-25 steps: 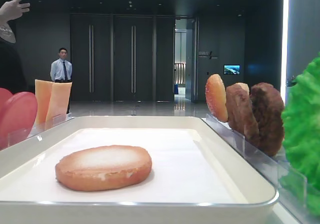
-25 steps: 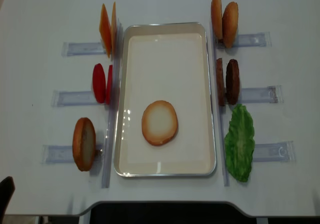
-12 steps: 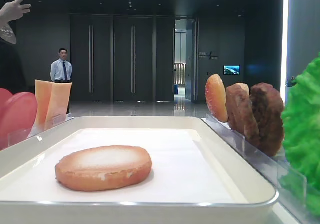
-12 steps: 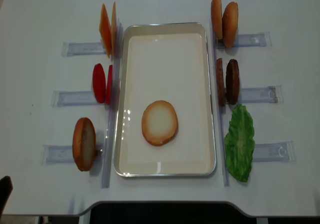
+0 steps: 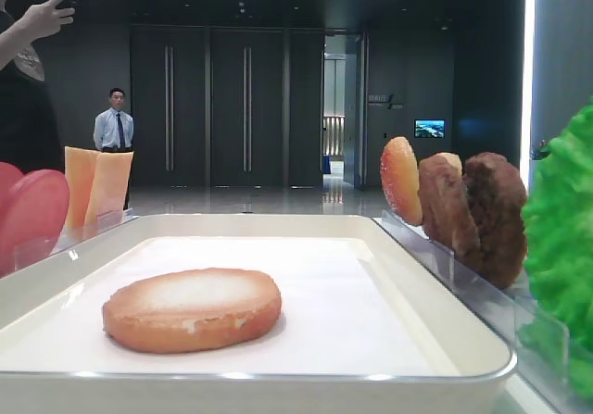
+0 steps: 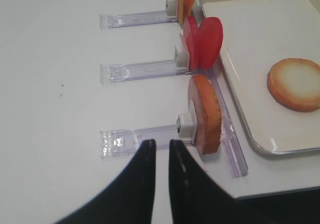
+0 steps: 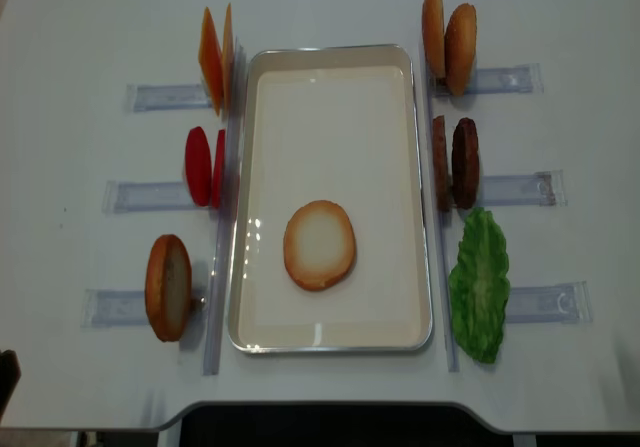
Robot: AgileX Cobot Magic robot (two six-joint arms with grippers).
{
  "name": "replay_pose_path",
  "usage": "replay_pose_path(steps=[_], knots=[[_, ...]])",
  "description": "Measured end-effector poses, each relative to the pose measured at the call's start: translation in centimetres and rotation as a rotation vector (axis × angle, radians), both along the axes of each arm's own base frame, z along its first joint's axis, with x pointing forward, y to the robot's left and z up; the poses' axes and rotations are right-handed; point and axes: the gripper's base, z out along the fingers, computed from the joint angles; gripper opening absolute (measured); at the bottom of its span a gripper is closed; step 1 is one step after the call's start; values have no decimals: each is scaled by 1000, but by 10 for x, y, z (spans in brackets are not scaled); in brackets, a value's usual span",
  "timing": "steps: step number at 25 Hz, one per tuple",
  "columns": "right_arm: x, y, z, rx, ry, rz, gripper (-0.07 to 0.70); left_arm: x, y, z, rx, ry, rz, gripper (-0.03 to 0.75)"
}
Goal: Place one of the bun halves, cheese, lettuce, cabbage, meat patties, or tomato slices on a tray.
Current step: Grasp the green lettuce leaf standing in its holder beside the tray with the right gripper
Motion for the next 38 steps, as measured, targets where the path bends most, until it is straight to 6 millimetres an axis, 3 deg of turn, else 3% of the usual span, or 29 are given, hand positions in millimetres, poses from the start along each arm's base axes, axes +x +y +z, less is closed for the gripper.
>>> replay_pose_path(steps=[9, 13, 21, 31, 38], knots=[[77, 6, 20, 59, 208, 18, 421, 0, 0, 0, 0, -1, 0, 66], [97, 7, 30, 61, 212, 18, 419, 0, 0, 0, 0, -1, 0, 66], [101, 7, 32, 61, 212, 19, 416, 0, 0, 0, 0, -1, 0, 43], [126, 7, 28, 59, 270, 17, 416, 0, 0, 0, 0, -1, 0, 1], [130, 7, 27, 69, 281, -5, 401, 0, 0, 0, 0, -1, 0, 0]])
